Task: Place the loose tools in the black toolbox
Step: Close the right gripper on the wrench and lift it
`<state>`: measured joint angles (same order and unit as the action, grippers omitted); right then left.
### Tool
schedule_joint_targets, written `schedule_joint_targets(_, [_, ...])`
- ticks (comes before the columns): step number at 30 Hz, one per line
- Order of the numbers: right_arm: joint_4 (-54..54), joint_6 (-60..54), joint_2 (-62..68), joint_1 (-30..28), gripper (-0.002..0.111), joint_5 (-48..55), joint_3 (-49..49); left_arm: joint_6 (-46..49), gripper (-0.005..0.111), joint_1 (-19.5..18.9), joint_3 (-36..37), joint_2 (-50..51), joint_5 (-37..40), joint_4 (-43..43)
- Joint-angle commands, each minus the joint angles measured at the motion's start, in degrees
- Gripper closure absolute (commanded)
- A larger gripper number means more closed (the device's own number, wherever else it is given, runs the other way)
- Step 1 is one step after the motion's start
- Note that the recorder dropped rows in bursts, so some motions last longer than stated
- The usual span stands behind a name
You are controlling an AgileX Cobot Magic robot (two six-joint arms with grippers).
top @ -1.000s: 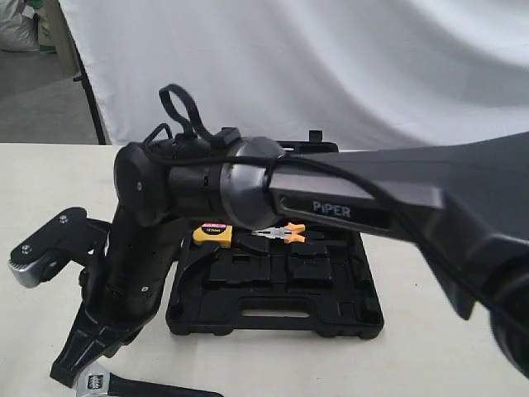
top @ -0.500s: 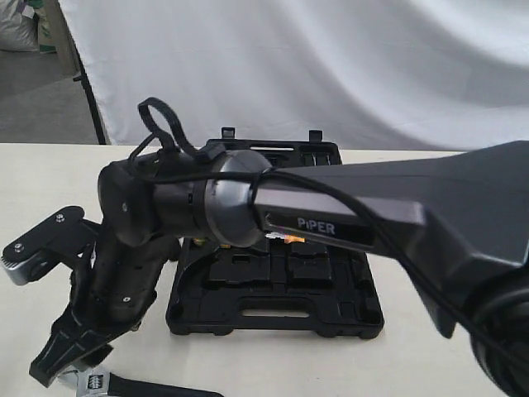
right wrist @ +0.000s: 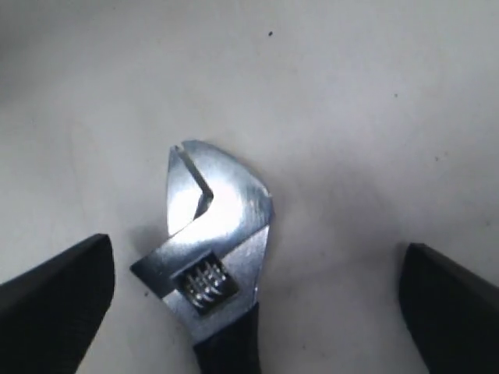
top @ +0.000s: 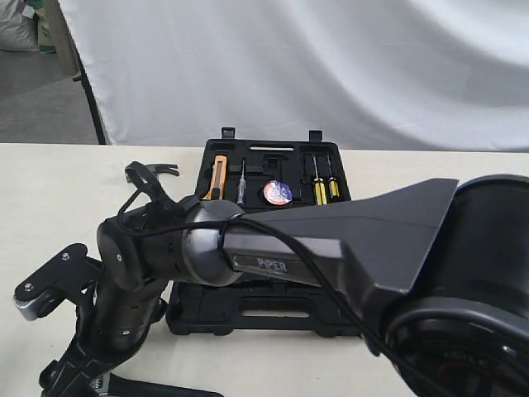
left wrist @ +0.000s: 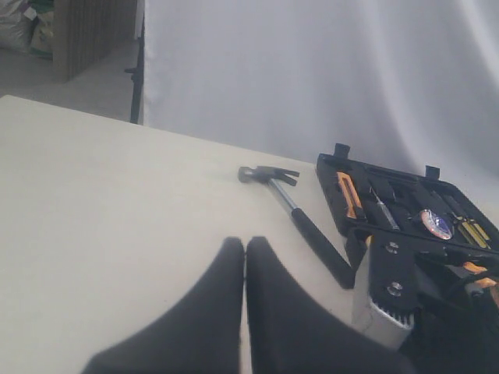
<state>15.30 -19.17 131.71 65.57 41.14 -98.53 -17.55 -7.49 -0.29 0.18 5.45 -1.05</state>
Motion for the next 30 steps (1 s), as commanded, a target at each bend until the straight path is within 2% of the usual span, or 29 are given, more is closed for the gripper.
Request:
schedule_joint_targets(1, [0.4, -2.8, 2.0, 0.0, 0.016, -0.1, -0.1, -0.3, 0.106, -1.5, -0.2, -0.2, -0.4, -0.3])
schedule_joint_targets(4, [0.4, -4.6, 2.6, 0.0, 0.027, 1.3, -0.1, -0.3, 0.106, -1.5, -0.2, -0.2, -0.4, -0.3])
schedule_joint_targets(10, [0.4, -6.1, 2.6, 0.5, 0.081, 4.6, -0.1, -0.3, 0.106, -1.5, -0.2, -0.2, -0.4, -0.3])
schedule_joint_targets(14, [0.2, -5.9, 2.3, 1.5, 0.107, 6.8, -0.1, -0.3, 0.106, -1.5, -0.2, -0.2, -0.4, -0.3])
schedule_joint_targets(19, [0.3, -5.7, -0.7, 1.9, 0.109, 10.1, -0.1, -0.3, 0.106, -1.5, -0.2, -0.2, -0.4, -0.3])
schedule_joint_targets(30, [-8.2, -3.1, -7.6, 1.8, 0.109, 16.7, 0.0, -0.3, 0.106, -1.5, -0.2, -0.2, -0.4, -0.3])
